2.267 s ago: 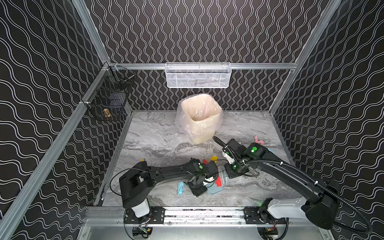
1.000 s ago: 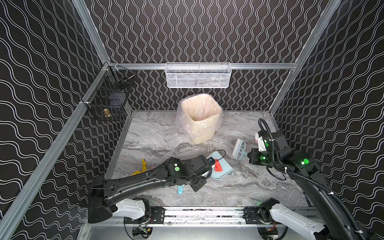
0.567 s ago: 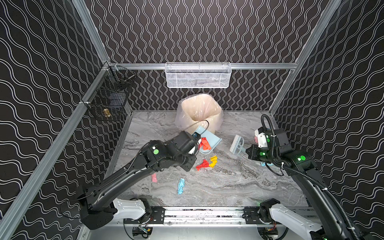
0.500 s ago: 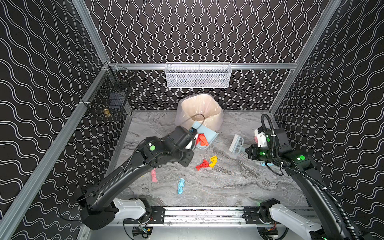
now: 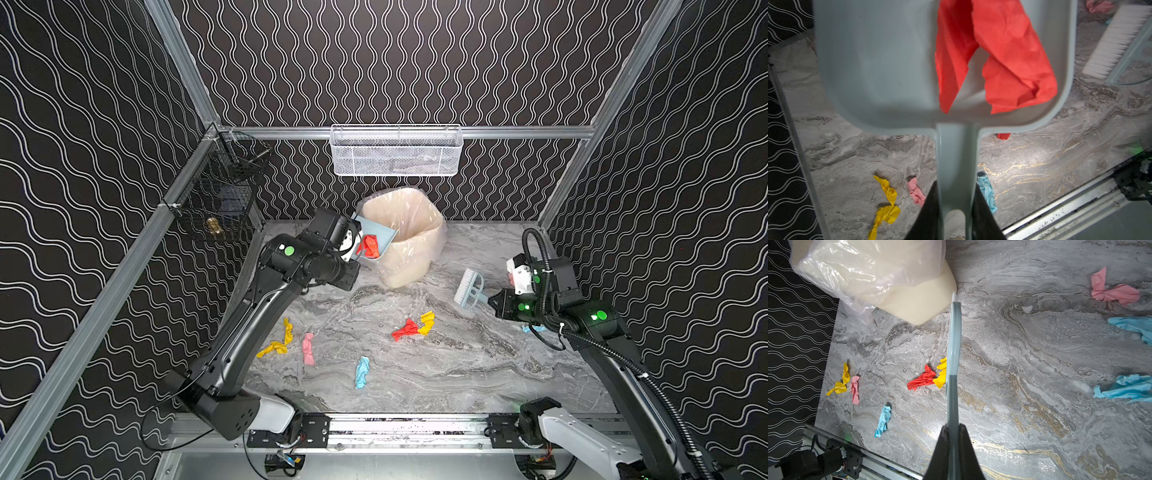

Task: Sweep away the paper scraps from the table
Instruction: 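Lift the dustpan with the left gripper toward the bin while the right withdraws, then tip the dustpan over the bin with the left gripper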

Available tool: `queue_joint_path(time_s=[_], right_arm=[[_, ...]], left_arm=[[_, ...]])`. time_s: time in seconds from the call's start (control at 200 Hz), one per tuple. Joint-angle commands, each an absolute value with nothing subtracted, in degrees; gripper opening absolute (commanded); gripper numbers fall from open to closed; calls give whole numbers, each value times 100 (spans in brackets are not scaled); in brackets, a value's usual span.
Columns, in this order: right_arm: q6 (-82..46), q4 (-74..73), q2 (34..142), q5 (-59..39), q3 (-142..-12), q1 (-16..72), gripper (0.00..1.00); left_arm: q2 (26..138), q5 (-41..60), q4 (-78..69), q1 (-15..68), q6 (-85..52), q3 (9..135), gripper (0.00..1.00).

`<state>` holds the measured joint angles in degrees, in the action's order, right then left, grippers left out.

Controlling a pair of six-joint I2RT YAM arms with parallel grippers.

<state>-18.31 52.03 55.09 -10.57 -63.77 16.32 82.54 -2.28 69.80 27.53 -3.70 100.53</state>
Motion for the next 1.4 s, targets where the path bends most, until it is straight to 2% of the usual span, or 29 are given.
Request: queue_joint_path(time_s=[0.0,0.235,0.431,0.861,1.146,1.397], right_arm=[[-1686,5000,5493,-1271,-6304,1590,0],[-1578,5046,5451,-1337,-6266,1516,0],[-1530,5092,5423,-1378,-6245,1477,0],[-1486,5031,5511,-1529,-6162,1474,0],[-1450,5027,5498,-1569,-6116,1466,0],[-1415,4959,5516,-1599,-6039,1467,0]], left_arm=[[8554,-211,7008,2538,110,10464,0],[9580,-461,7303,2403,576,11607,0],[10093,-1062,7422,2417,947,12303,0],[11278,-3786,7559,3385,1766,13332,0],[11332,-5763,6592,3850,2915,12846,0],[11053,-6515,5066,3980,4412,11914,0]])
